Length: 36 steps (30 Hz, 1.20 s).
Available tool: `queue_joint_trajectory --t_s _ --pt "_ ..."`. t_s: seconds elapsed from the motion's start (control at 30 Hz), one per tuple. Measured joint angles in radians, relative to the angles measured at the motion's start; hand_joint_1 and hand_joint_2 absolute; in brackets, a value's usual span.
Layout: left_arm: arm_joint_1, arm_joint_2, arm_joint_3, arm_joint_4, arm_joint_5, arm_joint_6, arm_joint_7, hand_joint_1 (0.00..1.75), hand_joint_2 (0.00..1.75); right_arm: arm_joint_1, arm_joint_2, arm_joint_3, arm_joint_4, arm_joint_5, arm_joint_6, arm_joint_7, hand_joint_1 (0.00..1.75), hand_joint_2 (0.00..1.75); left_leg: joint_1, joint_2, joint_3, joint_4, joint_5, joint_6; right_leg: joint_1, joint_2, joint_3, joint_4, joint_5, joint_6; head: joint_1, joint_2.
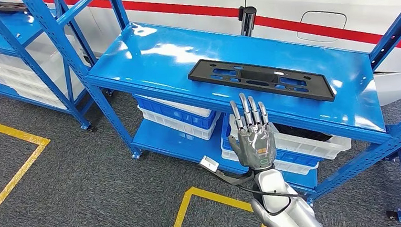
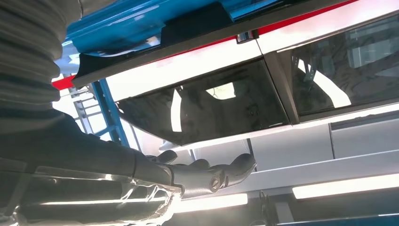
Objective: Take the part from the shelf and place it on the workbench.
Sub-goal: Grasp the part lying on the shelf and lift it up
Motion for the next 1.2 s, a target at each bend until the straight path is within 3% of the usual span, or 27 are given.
queue_joint_trajectory --t_s 0.33,0.43,0.6,0.67,0.77,0.8,0.83,0.87,0.93,1.0,1.07,1.13,1.2 --pt "0.0 0.0 0.007 0.0 0.0 -0.007 -0.001 0.0 0.0 -0.007 -0.012 0.042 0.015 0.0 0.0 0.053 0.0 1.75 0.0 0.0 0.0 0.0 0.0 0.0 0.0 0.0 0.0 0.0 0.0 0.0 0.0 0.0" --pt "0.0 0.0 0.011 0.0 -0.001 -0.008 -0.001 0.0 0.0 -0.006 -0.011 0.048 0.024 0.0 0.0 0.048 0.0 1.75 0.0 0.0 -0.003 0.007 -0.004 0.007 -0.005 0.0 0.001 -0.001 0.001 0.002 0.0 0.0" --pt "-0.001 0.002 0.021 0.0 -0.01 -0.015 -0.006 0.0 0.0 0.007 0.029 0.026 0.04 -0.019 0.002 -0.115 0.0 1.75 0.0 0.001 0.006 -0.007 0.001 0.026 -0.002 0.0 0.003 -0.005 0.002 0.009 0.0 0.0" --pt "-0.002 0.003 0.023 0.0 -0.015 -0.017 -0.008 0.0 0.0 0.015 0.049 0.005 0.044 -0.029 0.004 -0.181 0.0 1.75 0.007 0.004 0.021 -0.033 0.014 0.035 0.0 0.0 -0.021 0.045 -0.025 0.007 0.002 0.0" --pt "-0.002 0.003 0.024 0.0 -0.021 -0.018 -0.01 0.0 0.0 0.031 0.068 -0.022 0.051 -0.045 0.009 -0.239 0.0 1.75 0.011 0.004 0.025 -0.042 0.017 0.038 -0.006 0.001 -0.116 0.234 -0.101 0.002 0.004 0.0" --pt "-0.002 0.003 0.024 0.0 -0.021 -0.018 -0.01 0.0 0.0 0.038 0.071 -0.03 0.053 -0.05 0.01 -0.25 0.0 1.75 0.011 0.003 0.025 -0.041 0.016 0.036 -0.009 0.0 -0.136 0.272 -0.11 0.007 0.004 0.0" --pt "-0.001 0.003 0.024 0.001 -0.022 -0.018 -0.01 0.0 0.0 0.043 0.074 -0.036 0.055 -0.055 0.01 -0.26 0.0 1.75 0.013 0.003 0.025 -0.039 0.014 0.033 -0.013 0.0 -0.138 0.272 -0.104 0.018 0.004 0.0" --pt "-0.001 0.003 0.025 0.001 -0.022 -0.018 -0.01 0.0 0.0 0.046 0.077 -0.042 0.057 -0.06 0.01 -0.267 0.0 1.75 0.015 0.002 0.026 -0.036 0.011 0.028 -0.017 0.0 -0.117 0.229 -0.081 0.031 0.004 0.0" --pt "0.0 0.003 0.025 0.002 -0.024 -0.017 -0.01 0.0 0.0 0.048 0.084 -0.05 0.059 -0.068 0.01 -0.277 0.0 1.75 0.02 0.0 0.025 -0.021 0.0 0.011 -0.025 0.0 -0.047 0.089 -0.027 0.053 0.005 0.0" --pt "-0.002 0.005 0.027 0.002 -0.025 -0.016 -0.011 0.0 0.0 0.05 0.091 -0.058 0.06 -0.072 0.009 -0.284 0.0 1.75 0.02 0.0 0.021 -0.005 -0.014 -0.008 -0.025 0.003 -0.008 0.015 -0.005 0.044 0.007 0.0" --pt "-0.002 0.005 0.029 0.002 -0.029 -0.015 -0.012 0.0 0.0 0.052 0.098 -0.063 0.062 -0.075 0.008 -0.288 0.0 1.75 0.023 -0.001 0.019 0.0 -0.019 -0.017 -0.02 0.006 -0.006 0.015 -0.008 0.019 0.007 0.0" --pt "-0.002 0.004 0.032 0.002 -0.032 -0.015 -0.013 0.0 0.0 0.053 0.102 -0.066 0.063 -0.078 0.008 -0.288 0.0 1.75 0.028 0.004 0.014 0.015 -0.03 -0.022 -0.02 0.006 -0.004 0.016 -0.008 0.003 0.006 0.0" --pt "-0.003 0.004 0.034 0.002 -0.033 -0.015 -0.013 0.0 0.0 0.053 0.107 -0.069 0.064 -0.08 0.008 -0.289 0.0 1.75 0.03 0.012 -0.025 0.098 -0.076 -0.026 -0.018 0.005 -0.002 0.016 -0.009 -0.006 0.003 0.0"
